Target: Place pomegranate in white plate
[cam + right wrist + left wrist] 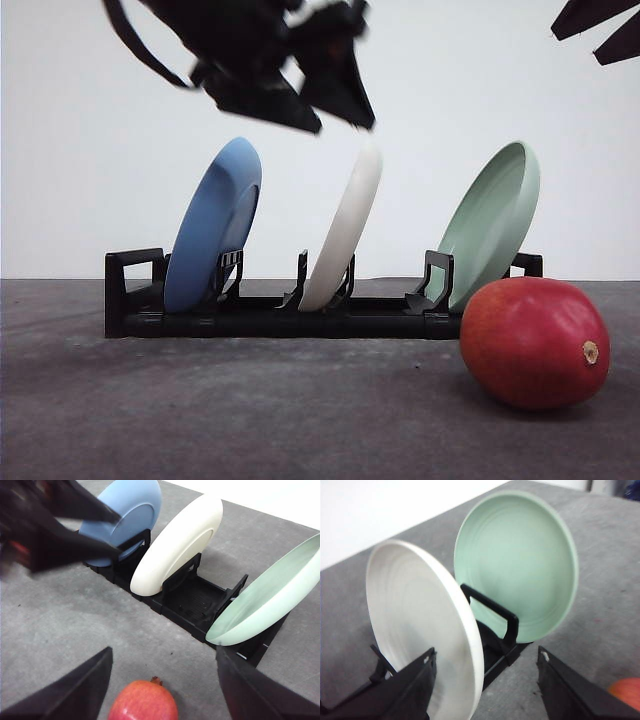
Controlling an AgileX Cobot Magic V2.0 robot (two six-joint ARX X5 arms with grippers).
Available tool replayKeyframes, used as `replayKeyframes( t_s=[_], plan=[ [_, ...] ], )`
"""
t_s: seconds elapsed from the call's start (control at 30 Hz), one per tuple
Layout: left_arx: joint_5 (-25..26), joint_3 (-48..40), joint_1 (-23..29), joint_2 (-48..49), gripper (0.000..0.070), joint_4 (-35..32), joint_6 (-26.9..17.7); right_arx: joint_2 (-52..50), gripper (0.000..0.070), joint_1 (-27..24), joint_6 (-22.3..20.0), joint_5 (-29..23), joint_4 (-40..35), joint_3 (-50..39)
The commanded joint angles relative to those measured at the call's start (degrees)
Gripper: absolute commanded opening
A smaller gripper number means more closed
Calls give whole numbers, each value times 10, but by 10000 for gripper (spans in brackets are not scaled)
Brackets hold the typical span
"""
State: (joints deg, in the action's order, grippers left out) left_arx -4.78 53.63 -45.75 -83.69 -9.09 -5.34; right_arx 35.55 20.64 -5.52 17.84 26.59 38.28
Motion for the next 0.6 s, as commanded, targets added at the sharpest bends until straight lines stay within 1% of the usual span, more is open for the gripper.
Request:
replayKeyframes(
  t_s=[0.0, 0.1, 0.2, 0.3, 0.47, 0.5, 0.57],
  plan=[
    [-23, 19, -8, -28, 379, -10, 20, 2, 419, 3, 8, -2, -3, 10],
    [-45, 40, -11, -69, 379, -11, 20, 2, 419, 3, 9, -3, -1, 10],
    [-52, 63, -11, -108, 379, -11, 20, 2, 419, 3, 8, -3, 5, 10],
    [-79, 85, -11, -143, 378, -11, 20, 2, 418, 3, 8, -4, 5, 10],
    [-84, 108, -8, -175, 374, -10, 20, 2, 418, 3, 8, -17, 5, 10],
    [-84, 108, -8, -176, 368, -11, 20, 2, 418, 3, 8, -17, 5, 10],
    [-84, 108, -8, -176, 302, -10, 20, 2, 418, 3, 8, -18, 5, 10]
  ],
)
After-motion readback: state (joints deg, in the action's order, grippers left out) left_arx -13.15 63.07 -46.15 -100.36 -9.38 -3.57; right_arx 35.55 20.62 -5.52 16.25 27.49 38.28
